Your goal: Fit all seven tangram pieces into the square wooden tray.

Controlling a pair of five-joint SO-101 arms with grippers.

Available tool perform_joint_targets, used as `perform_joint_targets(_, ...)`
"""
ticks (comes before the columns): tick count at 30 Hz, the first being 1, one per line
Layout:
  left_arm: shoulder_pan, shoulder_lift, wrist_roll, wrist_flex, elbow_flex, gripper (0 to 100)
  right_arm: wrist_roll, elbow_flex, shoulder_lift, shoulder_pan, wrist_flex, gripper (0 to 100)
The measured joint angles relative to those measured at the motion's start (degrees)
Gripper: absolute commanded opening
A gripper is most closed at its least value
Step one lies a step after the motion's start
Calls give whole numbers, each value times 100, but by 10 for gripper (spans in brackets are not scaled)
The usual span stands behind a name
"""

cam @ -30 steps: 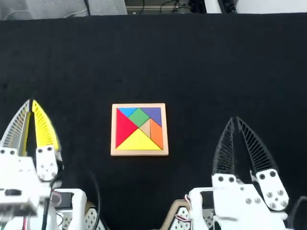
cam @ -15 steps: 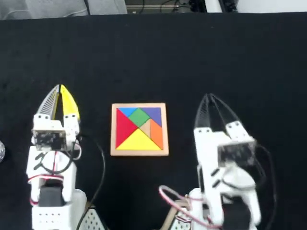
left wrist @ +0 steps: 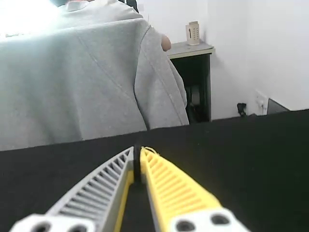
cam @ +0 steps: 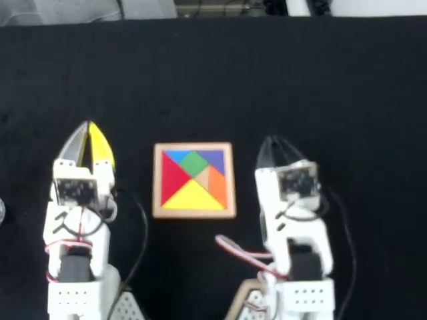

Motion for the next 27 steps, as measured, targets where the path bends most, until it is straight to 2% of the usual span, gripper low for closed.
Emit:
perform_joint_targets(9, 0, 0, 0, 703, 0, 34, 0, 9, 0, -9, 53, 13)
perform_joint_targets(13, 0, 0, 0, 1565, 0, 34, 0, 9, 0, -9, 264, 13)
perform_joint_targets(20, 0, 0, 0, 3200, 0, 34, 0, 9, 0, -9, 2558, 15)
perform_joint_targets(27, 0, 0, 0, 4738, 0, 31, 0, 9, 0, 35, 4035, 12)
